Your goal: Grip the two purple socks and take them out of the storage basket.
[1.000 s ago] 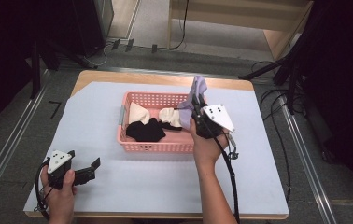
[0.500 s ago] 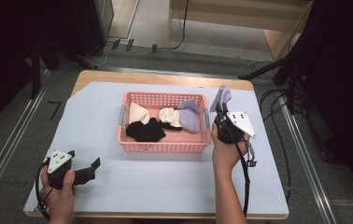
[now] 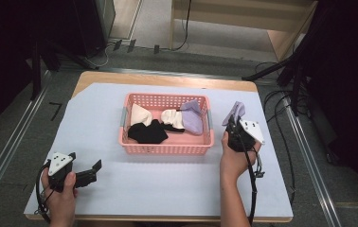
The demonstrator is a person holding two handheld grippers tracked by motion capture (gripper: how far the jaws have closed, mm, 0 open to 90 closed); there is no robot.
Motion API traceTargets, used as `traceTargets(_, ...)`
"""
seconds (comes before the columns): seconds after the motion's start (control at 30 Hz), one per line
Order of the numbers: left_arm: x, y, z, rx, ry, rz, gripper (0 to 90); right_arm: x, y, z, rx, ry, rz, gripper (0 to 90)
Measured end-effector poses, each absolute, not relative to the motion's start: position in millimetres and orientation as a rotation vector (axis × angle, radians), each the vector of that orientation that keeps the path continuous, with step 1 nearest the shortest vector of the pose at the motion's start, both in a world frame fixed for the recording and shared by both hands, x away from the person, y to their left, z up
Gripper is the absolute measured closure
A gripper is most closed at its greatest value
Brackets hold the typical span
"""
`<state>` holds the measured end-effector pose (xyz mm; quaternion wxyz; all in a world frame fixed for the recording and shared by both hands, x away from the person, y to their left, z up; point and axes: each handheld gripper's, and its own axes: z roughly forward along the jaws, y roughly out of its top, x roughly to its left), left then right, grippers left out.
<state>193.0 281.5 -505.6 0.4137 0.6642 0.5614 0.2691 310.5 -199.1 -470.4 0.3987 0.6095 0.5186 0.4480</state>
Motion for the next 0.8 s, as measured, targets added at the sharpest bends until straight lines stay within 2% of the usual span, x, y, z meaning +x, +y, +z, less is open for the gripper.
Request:
traceTargets(0.07, 193, 282, -506, 1.671, 1.411, 0.677, 2.7, 309, -199, -469, 1.569, 1.282, 1.175, 61.2)
traceTargets(0.2, 193, 281, -505, 1.675, 1.412, 0.677, 2.7, 307, -192, -465, 1.515, 1.261, 1.236, 57.2)
traceTargets(0.43, 193, 281, -506, 1.675, 1.411, 0.678, 2.7, 306, -169, -455, 1.451, 1.342, 1.297, 60.0)
traceTargets(0.57, 193, 281, -506, 1.674, 1.411, 0.676, 2.7, 311, -142, -445, 1.372, 1.477, 1.299, 61.4)
traceTargets(0.8, 193, 282, -506, 1.669, 1.408, 0.673, 2.7, 327, -111, -447, 1.365, 1.649, 1.262, 62.2)
